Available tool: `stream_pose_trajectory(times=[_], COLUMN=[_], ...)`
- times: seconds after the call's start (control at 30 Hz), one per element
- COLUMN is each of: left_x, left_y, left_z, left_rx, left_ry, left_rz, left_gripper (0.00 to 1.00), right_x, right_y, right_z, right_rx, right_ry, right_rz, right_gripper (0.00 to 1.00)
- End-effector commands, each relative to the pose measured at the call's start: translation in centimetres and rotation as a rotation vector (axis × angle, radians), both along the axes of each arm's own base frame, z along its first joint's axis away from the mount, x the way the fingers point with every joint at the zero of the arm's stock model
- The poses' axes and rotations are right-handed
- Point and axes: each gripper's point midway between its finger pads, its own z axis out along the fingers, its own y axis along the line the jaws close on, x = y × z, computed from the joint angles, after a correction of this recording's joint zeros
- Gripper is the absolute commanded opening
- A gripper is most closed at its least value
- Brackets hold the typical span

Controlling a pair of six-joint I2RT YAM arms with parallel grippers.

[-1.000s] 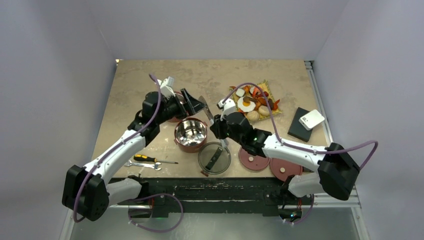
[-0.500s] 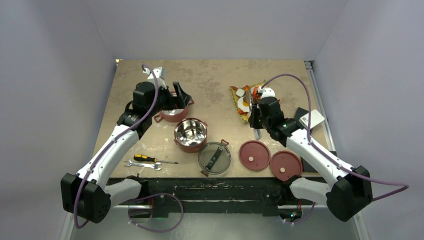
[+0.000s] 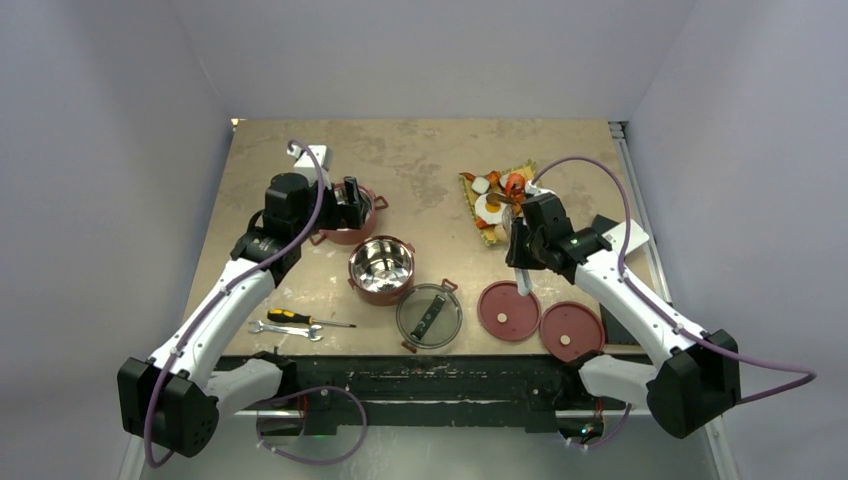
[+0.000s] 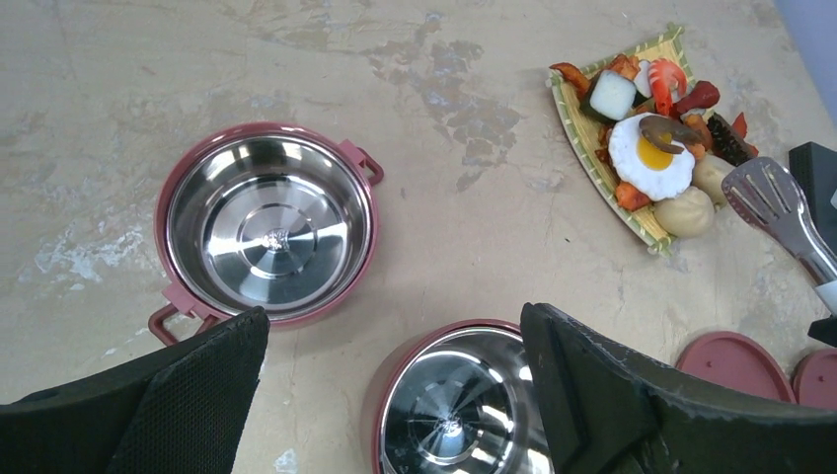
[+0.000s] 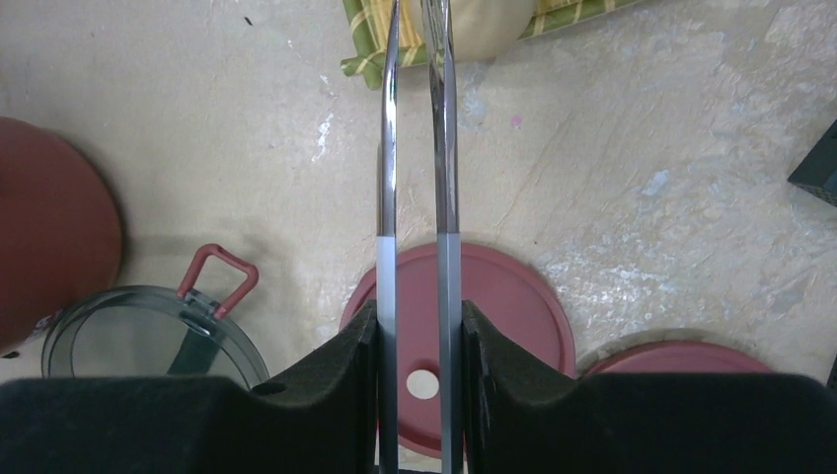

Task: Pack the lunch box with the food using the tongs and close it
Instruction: Pick up the fake food from the plate.

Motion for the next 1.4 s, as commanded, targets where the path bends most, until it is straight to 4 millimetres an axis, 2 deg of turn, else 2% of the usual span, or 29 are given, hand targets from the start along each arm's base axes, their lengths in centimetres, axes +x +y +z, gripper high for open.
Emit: stream_pose_trajectory(times=[0.0,0.77,0.93,1.37], left_x=[-0.2,-0.2,-0.2,-0.2], left_y=[0.4,0.0,0.0,-0.2], left_z=[1.4,0.7,0.6,0.4], left_rx=[0.013,0.01,0.008,0.007], left_ry=[-0.053,-0.025,-0.023,-0.016], left_rz=[-0.004,-0.024,-0.025,-0.033], left_gripper=[0.99,0.99,0.99,0.99], right_x=[0.1,0.8,1.1,1.2], right_y=[0.1,-0.9,-1.2,-0.9], right_z=[1.5,1.2,1.8,0.6], right_rx=[0.023,-0.044,-0.051,-0.056], right_ry=[0.002,0.008,-0.018,0.017], right_rz=[-0.025,-0.068,-0.081,-0.072], right_gripper=[0.34,0.39,0.39,0.39])
